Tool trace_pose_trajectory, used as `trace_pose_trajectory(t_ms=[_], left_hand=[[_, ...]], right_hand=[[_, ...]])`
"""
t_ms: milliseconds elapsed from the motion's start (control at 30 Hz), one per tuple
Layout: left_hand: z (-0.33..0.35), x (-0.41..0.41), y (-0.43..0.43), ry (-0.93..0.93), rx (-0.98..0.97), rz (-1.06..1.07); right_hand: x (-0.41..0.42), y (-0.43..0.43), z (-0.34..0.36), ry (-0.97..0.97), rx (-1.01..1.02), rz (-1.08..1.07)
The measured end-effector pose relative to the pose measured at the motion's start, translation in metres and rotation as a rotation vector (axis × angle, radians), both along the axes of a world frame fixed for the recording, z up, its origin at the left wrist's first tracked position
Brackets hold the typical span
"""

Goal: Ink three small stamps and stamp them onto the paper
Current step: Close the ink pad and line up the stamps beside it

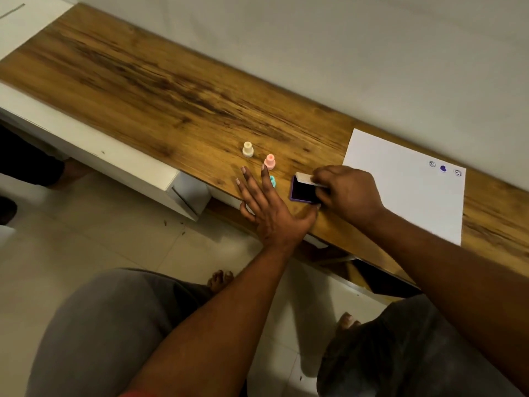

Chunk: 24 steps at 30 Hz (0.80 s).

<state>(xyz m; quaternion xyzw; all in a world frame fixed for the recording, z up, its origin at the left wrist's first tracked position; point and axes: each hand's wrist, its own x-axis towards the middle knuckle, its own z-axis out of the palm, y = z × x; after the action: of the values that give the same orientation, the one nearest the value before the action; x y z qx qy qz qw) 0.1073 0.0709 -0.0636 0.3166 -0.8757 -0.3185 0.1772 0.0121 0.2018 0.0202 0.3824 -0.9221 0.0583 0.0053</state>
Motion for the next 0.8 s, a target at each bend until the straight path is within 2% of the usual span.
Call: trace_pose_trajectory(t_ms=[233,467,633,800], left_hand=[[-0.006,-0.001,0.0,0.014,-0.019,0.003],[-0.007,0.0,-0.001,0.02,-0.035,-0.015],[-0.01,0.002,-0.003,0.03,-0.044,-0.038],[-0.015,0.003,-0.005,0.063,-0.071,-0.061]], right_hand=[[0.015,0.004,-0.024,0.012,-0.021,0.039],[0.015,0.012,-0.028,-0.118,-0.051,0.049],[0.003,0.003,-0.02,-0.283,-0.057,-0.044],[-0.002,-0.001,-0.018,-0.267,0.0,-0.009]])
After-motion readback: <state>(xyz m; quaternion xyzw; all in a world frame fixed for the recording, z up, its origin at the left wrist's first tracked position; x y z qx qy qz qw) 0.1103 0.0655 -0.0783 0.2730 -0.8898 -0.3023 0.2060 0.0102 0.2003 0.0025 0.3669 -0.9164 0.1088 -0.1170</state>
